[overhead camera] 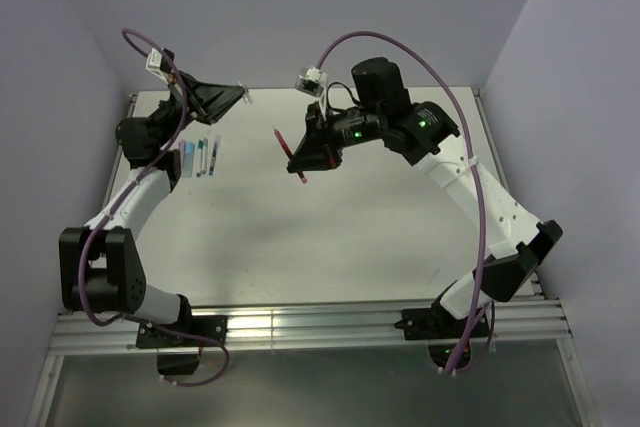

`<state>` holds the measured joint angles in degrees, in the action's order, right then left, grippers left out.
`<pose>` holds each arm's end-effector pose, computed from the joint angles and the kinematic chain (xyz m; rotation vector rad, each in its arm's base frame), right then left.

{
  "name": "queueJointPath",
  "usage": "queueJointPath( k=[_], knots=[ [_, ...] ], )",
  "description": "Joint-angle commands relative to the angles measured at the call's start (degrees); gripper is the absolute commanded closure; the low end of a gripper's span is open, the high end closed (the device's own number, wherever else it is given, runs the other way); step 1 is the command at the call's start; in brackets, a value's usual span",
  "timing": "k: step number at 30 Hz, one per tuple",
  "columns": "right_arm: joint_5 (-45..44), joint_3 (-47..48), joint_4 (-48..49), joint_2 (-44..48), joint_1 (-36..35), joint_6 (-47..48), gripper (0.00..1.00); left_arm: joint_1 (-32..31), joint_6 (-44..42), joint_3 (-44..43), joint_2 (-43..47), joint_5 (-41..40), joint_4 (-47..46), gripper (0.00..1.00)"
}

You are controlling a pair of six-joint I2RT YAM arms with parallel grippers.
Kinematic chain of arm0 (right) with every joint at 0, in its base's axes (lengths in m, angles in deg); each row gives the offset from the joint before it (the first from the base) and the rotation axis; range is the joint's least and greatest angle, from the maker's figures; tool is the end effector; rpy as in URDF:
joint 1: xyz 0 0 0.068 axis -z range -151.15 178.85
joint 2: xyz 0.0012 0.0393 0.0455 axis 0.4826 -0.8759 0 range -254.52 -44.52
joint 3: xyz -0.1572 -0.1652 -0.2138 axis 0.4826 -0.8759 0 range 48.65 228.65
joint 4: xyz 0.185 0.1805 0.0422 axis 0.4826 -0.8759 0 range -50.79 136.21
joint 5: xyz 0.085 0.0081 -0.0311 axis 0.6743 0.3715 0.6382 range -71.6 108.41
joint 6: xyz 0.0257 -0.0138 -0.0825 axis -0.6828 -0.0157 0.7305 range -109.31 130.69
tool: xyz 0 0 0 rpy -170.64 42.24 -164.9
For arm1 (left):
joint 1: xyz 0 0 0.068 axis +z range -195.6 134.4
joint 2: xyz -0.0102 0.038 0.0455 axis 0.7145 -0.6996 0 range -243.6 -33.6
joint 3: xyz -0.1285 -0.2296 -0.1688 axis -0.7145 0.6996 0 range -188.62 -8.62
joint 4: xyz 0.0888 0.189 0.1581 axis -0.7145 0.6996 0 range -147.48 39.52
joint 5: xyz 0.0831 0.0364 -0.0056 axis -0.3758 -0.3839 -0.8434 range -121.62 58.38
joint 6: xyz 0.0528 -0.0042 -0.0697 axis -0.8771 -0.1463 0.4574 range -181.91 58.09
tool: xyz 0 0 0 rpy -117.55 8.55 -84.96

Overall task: Insert the pens into the pen caps
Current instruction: Insert the pen cap onto the pen.

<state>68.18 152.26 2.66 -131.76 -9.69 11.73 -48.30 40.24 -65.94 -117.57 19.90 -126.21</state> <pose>0.2246 0.2546 0.4882 -1.2241 1.7092 1.2858 0.3218 -0.0760 0.4422 -0.0573 1.3892 -1.9571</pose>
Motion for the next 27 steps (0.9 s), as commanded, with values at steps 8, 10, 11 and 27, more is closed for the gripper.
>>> queueJointPath(
  k=[8, 10, 11, 27],
  knots=[
    [3.75, 4.58, 0.31, -0.38, -1.88, -0.25, 1.00, -3.01, 6.14, 0.54, 6.00, 1.56, -38.06, 1.00],
    [3.48, 4.67, 0.31, -0.56, -2.15, -0.25, 1.00, -4.24, 4.73, 1.07, 6.70, 1.47, -38.06, 1.00],
    [3.48, 4.67, 0.31, -0.65, -2.50, -0.25, 1.00, -5.03, 4.03, 1.16, 6.79, 1.64, -37.88, 1.00],
    [2.78, 1.86, 0.31, -1.09, -2.94, -0.60, 1.00, -7.32, 3.76, 0.89, 8.03, 2.44, -38.06, 1.00]
  ],
)
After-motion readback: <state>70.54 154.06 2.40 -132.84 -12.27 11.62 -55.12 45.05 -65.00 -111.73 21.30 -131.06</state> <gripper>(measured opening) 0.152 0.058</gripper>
